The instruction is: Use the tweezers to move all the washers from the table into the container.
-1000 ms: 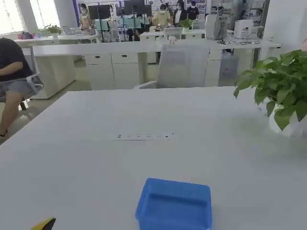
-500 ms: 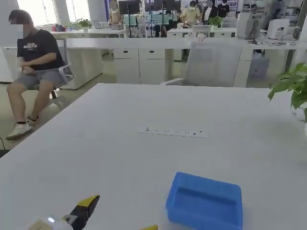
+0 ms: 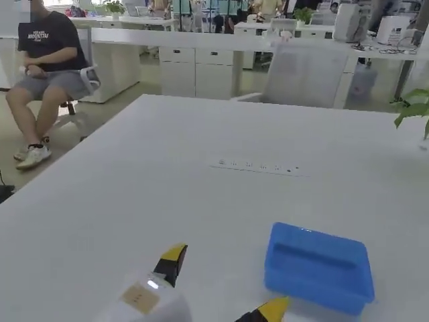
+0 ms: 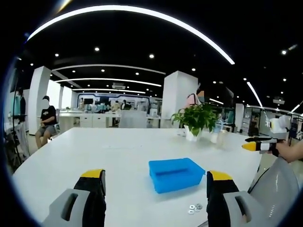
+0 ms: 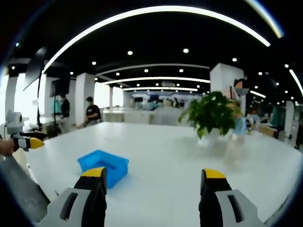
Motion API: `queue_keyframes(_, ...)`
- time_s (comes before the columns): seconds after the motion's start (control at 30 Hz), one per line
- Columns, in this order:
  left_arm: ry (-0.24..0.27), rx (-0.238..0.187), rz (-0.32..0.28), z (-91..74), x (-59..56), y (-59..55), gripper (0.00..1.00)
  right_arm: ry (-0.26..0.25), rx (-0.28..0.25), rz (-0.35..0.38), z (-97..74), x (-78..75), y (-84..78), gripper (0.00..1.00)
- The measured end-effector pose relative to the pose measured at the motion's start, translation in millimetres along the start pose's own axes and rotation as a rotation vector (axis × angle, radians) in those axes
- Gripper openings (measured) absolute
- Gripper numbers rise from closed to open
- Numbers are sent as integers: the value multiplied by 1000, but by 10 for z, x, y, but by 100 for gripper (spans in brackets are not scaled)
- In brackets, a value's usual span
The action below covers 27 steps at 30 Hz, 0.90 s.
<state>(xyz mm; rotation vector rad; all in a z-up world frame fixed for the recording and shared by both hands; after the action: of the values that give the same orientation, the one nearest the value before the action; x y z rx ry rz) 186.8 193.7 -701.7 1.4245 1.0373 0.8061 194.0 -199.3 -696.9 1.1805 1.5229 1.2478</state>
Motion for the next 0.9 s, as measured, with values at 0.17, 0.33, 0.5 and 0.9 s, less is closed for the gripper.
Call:
queue_keyframes(0.17, -21, 7, 5, 1, -9, -13, 89, -18, 59, -34, 8, 14, -43, 77)
queue_keyframes(0.33, -98, 42, -36, 47, -90, -60, 90, -16, 63, -32, 1, 1, -52, 77)
queue_keyframes(0.5, -99, 52, 17, 44, -128, -56, 88, -76, 52, 24, -35, -115, -63, 79)
queue_keyframes(0.9, -79, 82, 32, 53, -122, -79, 86, -45, 92, -29, -2, -76, -97, 77)
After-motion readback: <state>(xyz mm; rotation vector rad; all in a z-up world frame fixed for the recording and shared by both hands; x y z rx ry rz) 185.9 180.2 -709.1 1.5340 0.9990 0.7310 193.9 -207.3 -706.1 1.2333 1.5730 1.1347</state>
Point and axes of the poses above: the centre of the closed fingertips' face, and the gripper's own axes: z roughly forward along the fingers, x roughly to its left, y roughly out of its top, the point moved 7 cm from there along -z, roughly backward along the fingers, and after that the axes turned 1 degree about -x, right-handed, at the moved point
